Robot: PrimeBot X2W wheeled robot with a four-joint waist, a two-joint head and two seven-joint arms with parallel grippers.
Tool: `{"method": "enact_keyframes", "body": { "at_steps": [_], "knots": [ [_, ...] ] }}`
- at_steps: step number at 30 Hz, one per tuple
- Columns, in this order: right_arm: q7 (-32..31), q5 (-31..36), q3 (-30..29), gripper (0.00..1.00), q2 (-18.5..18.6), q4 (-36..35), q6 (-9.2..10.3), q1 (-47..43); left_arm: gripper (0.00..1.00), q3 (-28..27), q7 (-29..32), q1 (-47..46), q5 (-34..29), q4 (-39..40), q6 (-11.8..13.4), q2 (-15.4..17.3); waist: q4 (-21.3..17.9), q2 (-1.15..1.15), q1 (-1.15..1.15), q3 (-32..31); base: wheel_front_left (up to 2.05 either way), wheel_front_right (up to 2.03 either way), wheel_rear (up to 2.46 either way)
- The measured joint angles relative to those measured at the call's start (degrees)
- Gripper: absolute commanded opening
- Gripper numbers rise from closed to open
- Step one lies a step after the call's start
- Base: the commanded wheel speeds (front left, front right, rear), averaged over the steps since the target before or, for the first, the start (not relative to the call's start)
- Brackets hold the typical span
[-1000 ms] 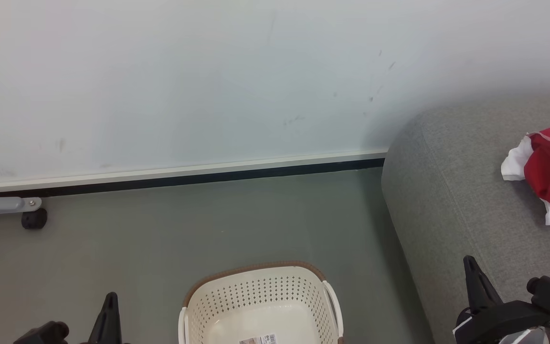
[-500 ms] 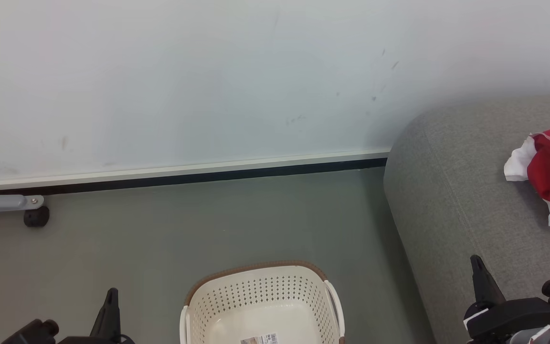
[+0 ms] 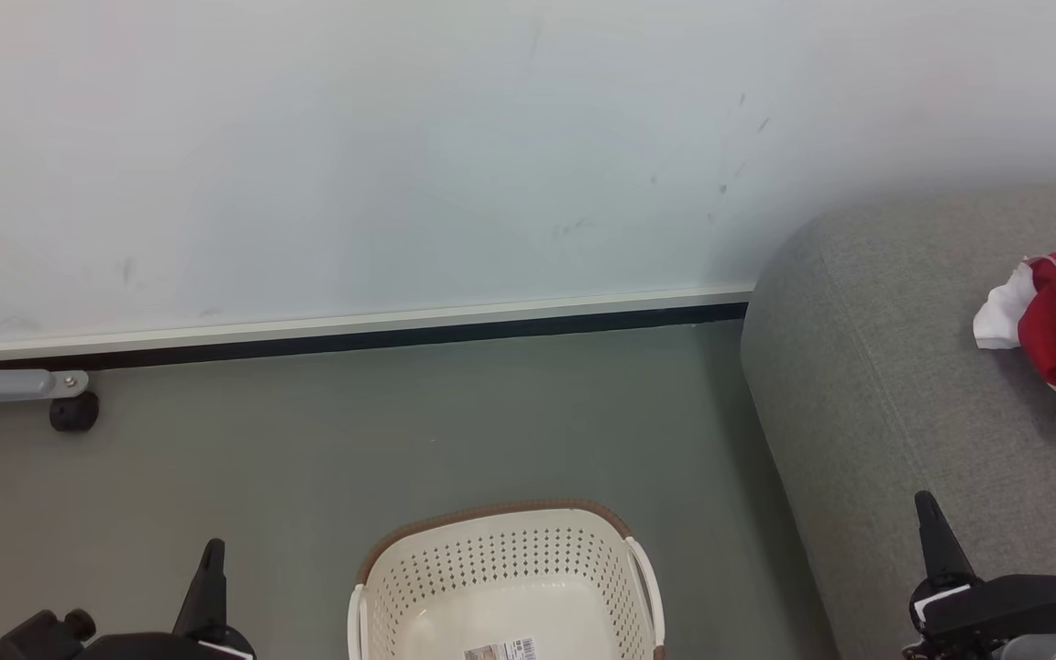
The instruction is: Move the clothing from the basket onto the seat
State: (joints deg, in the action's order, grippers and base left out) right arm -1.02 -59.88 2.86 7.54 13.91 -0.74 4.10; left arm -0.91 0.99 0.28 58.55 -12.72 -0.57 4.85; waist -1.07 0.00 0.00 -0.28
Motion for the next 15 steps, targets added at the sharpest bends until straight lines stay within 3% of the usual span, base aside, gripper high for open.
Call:
{"method": "enact_keyframes", "body": {
  "at_steps": [15],
  "knots": [
    [-1.96,-11.0,-3.7,0.0,-1.69,1.21,-2.13,0.09,0.0,-1.38,1.96,-1.33,11.52,-1.45,-2.14,-0.94,0.38,0.0,0.0,0.14,0.0,0.0,0.0]
  ]
}}
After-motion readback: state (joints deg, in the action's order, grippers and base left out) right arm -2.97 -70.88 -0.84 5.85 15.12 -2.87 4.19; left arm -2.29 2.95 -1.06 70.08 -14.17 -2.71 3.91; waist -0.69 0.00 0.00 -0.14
